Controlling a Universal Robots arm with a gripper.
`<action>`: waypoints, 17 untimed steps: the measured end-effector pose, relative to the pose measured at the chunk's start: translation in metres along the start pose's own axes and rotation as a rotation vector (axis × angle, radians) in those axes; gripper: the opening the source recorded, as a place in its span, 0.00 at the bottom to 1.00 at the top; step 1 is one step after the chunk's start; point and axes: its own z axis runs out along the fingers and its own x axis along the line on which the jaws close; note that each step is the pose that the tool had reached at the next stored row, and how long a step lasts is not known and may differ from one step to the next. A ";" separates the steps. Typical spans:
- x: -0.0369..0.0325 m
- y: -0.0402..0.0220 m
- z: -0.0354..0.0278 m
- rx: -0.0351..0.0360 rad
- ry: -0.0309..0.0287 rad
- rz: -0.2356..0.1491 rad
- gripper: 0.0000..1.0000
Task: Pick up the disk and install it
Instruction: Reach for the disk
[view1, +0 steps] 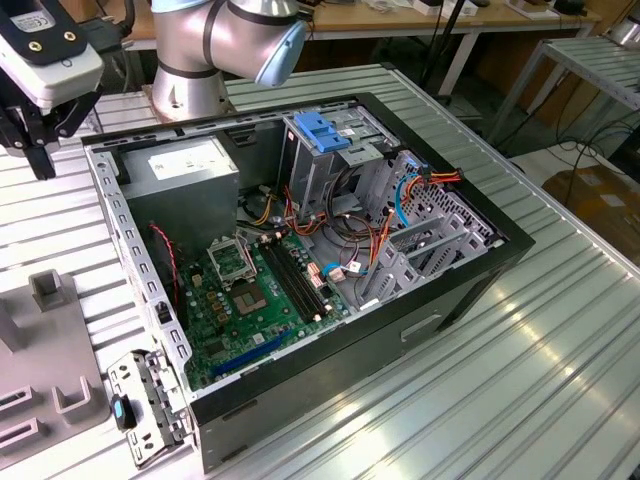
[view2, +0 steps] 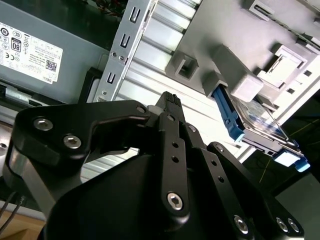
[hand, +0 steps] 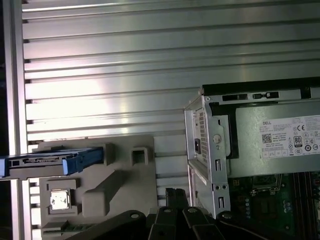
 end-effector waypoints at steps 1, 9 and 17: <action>0.0025 0.0006 0.0001 0.0000 0.0000 0.000 0.11; 0.0165 0.0015 0.0002 0.0000 0.0003 0.000 0.11; 0.0298 0.0020 0.0003 0.0000 0.0003 0.000 0.11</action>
